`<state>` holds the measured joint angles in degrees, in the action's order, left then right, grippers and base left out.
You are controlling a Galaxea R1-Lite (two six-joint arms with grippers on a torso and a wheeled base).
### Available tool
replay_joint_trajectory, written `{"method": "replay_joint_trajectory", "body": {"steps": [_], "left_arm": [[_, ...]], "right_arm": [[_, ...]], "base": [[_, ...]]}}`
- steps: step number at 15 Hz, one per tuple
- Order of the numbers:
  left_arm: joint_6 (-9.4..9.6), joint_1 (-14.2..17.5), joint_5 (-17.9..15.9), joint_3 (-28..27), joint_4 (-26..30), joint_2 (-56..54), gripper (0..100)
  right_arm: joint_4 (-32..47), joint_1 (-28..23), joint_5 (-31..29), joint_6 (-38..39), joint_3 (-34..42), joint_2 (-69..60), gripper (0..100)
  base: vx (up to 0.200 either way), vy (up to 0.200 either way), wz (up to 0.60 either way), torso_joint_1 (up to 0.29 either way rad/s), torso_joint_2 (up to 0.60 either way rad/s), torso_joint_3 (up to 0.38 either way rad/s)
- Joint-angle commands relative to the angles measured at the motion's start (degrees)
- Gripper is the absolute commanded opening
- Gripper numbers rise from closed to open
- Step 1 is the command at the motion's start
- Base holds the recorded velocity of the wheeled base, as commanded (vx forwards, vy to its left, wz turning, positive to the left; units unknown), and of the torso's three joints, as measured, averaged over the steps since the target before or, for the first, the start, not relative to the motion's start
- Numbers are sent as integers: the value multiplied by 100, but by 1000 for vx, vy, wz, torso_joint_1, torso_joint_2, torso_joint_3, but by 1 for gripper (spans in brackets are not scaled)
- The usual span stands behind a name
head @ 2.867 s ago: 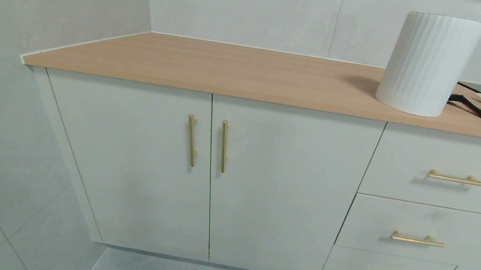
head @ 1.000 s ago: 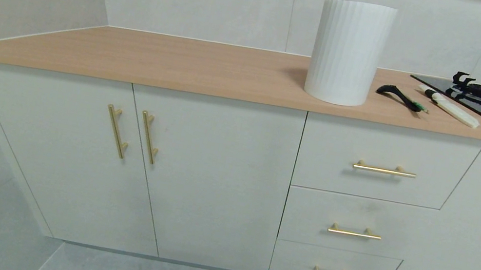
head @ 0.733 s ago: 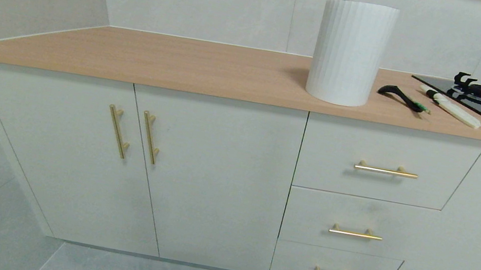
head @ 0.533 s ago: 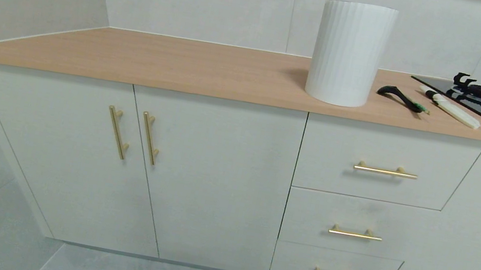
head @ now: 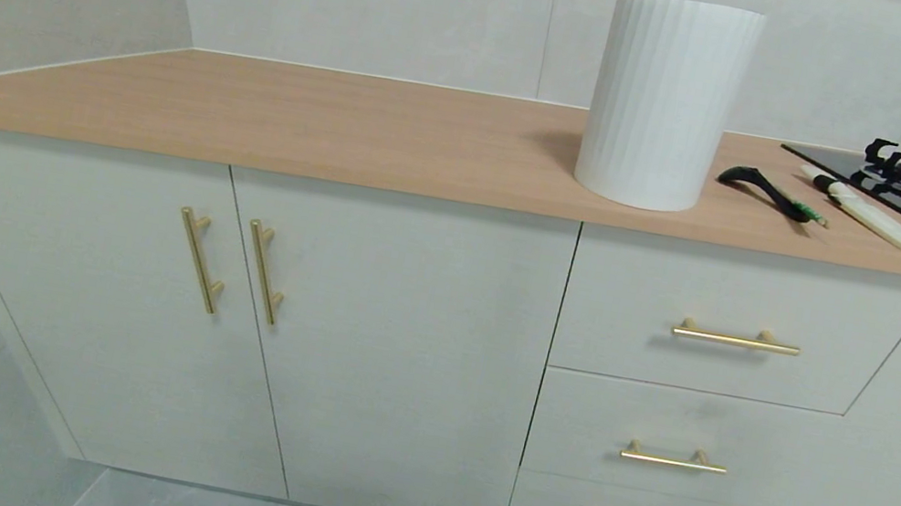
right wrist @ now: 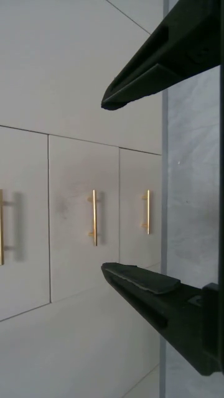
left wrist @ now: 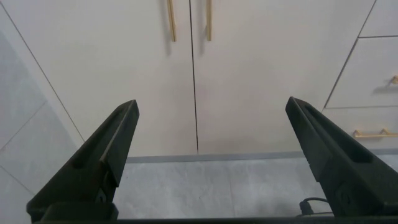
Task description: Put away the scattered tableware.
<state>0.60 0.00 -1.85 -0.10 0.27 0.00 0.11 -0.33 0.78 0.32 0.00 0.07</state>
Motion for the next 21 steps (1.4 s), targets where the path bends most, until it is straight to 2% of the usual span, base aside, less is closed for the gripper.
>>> {"method": "replay_joint_trajectory", "body": {"steps": [1,3,4,5,8,12,14,18,21], "left_arm": [[2,0,1,1,0,9,100],[2,0,1,1,0,9,100],[2,0,1,1,0,9,100],[2,0,1,1,0,0,100],[2,0,1,1,0,9,100],[2,0,1,1,0,0,100],[2,0,1,1,0,9,100],[2,0,1,1,0,9,100],[2,0,1,1,0,0,100]], "right_arm": [[-2,-2,1,3,0,1,100],[-160,-2,10,74,-202,1,100],[-169,42,36,302,-756,125,100],[-11,156,194,320,-967,520,100],[42,551,1003,311,-1283,2577,100],[-160,903,1100,285,-2057,5319,100],[-626,903,1082,267,-2232,6435,100],[-2947,885,994,232,-2373,9256,100],[-4142,885,476,223,-2681,10926,100]], "base": [[0,0,0,0,0,0],[0,0,0,0,0,0],[0,0,0,0,0,0],[0,0,0,0,0,0],[0,0,0,0,0,0],[0,0,0,0,0,0],[0,0,0,0,0,0],[0,0,0,0,0,0],[0,0,0,0,0,0]]}}
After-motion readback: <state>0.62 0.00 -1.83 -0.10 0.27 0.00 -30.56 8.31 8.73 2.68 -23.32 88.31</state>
